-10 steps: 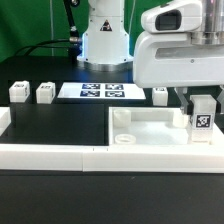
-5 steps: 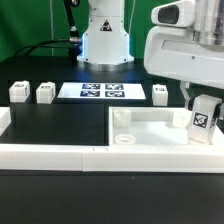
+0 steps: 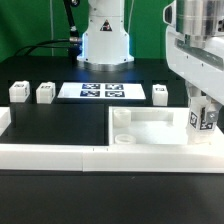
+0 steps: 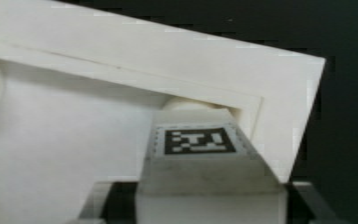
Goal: Assemble square table
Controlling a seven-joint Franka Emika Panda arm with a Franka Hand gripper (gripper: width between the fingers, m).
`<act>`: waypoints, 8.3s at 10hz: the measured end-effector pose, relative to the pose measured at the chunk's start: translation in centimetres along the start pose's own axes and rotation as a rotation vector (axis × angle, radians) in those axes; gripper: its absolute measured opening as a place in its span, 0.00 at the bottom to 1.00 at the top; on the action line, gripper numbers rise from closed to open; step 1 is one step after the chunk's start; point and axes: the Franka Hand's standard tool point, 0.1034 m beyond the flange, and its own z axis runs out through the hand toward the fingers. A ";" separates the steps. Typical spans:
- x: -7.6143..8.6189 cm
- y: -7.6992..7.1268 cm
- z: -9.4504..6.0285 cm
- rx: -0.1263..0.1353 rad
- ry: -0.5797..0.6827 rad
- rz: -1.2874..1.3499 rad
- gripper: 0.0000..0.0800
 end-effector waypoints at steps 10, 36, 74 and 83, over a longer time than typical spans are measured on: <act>-0.6 0.3 -0.5 0.018 0.053 -0.954 0.81; -0.3 0.3 -0.3 0.039 0.008 0.023 0.64; -0.4 0.1 1.3 0.191 -0.027 -0.503 0.81; 0.8 0.2 1.1 0.079 -0.022 -1.032 0.52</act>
Offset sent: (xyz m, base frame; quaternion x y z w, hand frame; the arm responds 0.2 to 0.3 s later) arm -0.0046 0.0150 0.0217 0.0544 0.0213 -0.3290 0.9425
